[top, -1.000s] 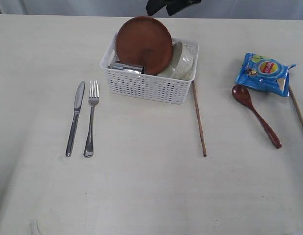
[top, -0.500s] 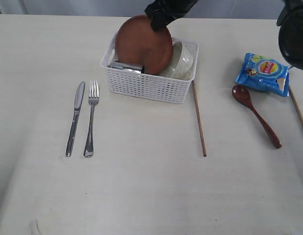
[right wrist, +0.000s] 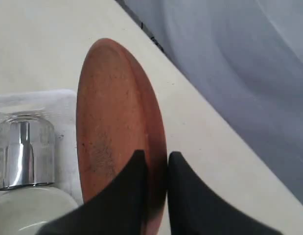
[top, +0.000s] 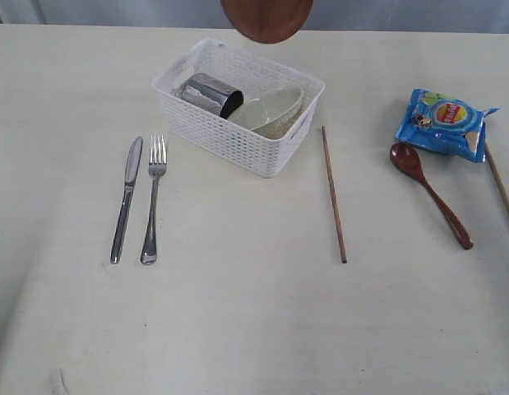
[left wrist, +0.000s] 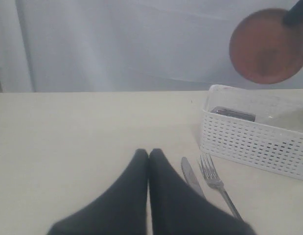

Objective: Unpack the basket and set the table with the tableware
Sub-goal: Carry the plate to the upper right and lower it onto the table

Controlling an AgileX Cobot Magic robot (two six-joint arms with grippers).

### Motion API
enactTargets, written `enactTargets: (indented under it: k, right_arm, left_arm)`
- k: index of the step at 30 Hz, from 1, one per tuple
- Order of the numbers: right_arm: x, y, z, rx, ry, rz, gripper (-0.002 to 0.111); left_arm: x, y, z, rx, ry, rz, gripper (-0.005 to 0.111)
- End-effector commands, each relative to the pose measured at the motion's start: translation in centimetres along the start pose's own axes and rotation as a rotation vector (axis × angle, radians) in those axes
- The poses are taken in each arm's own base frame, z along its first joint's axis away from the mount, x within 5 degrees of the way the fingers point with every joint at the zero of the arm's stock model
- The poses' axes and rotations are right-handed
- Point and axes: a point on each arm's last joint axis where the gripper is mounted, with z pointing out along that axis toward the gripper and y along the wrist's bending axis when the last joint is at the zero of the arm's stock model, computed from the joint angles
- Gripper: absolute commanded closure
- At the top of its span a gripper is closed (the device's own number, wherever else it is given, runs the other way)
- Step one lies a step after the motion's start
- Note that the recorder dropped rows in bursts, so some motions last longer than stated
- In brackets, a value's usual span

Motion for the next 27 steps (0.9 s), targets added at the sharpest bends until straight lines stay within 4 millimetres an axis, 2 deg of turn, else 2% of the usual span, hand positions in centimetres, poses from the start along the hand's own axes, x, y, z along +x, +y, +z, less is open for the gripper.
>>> enactTargets:
  k: [1,4,6,10,11,12,14,15,16,17,18,19,21,23,27]
  right_arm:
    - [-1.0,-1.7,-4.7,0.095,-0.073,0.043,0.108]
    - [-0.2,-4.0,-7.5,0.151,-0.097,0.162,0.108]
    - [1.2,-6.2,-9.2,0.188,-0.087,0.260,0.109]
    - [5.2,-10.6,-11.4,0.244,-0.033,0.478,0.109]
    - [7.5,-12.7,-11.4,0.234,-0.026,0.600,0.109]
    - [8.7,-13.6,-11.1,0.213,-0.034,0.652,0.109]
    - [10.8,-14.9,-10.0,0.148,-0.071,0.766,0.109]
    - [13.3,-16.1,-8.1,0.083,-0.089,0.881,0.109]
    - [14.6,-16.6,-7.0,0.056,-0.081,0.924,0.109]
    - [16.8,-17.0,-4.2,-0.008,-0.062,0.990,0.109]
    - [17.5,-17.0,-3.0,-0.031,-0.052,1.002,0.109]
    - [19.0,-17.1,-0.4,-0.070,-0.026,1.044,0.109]
    - [21.0,-16.8,3.3,-0.108,-0.002,1.103,0.109]
    - [22.4,-16.9,5.2,-0.092,0.013,1.126,0.109]
    - [24.3,-17.5,6.1,-0.020,0.063,1.108,0.109]
  left_arm:
    - [0.0,0.0,0.0,0.002,-0.011,0.000,0.107]
    - [0.0,0.0,0.0,0.002,-0.011,0.000,0.107]
    - [0.0,0.0,0.0,0.002,-0.011,-0.002,0.107]
    - [0.0,0.0,0.0,0.002,-0.011,-0.002,0.107]
    - [0.0,0.0,0.0,0.002,-0.011,-0.002,0.107]
    - [0.0,0.0,0.0,0.002,-0.011,-0.002,0.107]
    - [0.0,0.0,0.0,0.002,-0.011,-0.002,0.107]
    - [0.0,0.0,0.0,0.002,-0.011,-0.002,0.107]
    - [0.0,0.0,0.0,0.002,-0.011,-0.002,0.107]
    - [0.0,0.0,0.0,0.002,-0.011,-0.002,0.107]
    - [0.0,0.0,0.0,0.002,-0.011,-0.002,0.107]
    - [0.0,0.0,0.0,0.002,-0.011,-0.002,0.107]
    - [0.0,0.0,0.0,0.002,-0.011,-0.002,0.107]
    - [0.0,0.0,0.0,0.002,-0.011,-0.002,0.107]
    - [0.0,0.0,0.0,0.002,-0.011,-0.002,0.107]
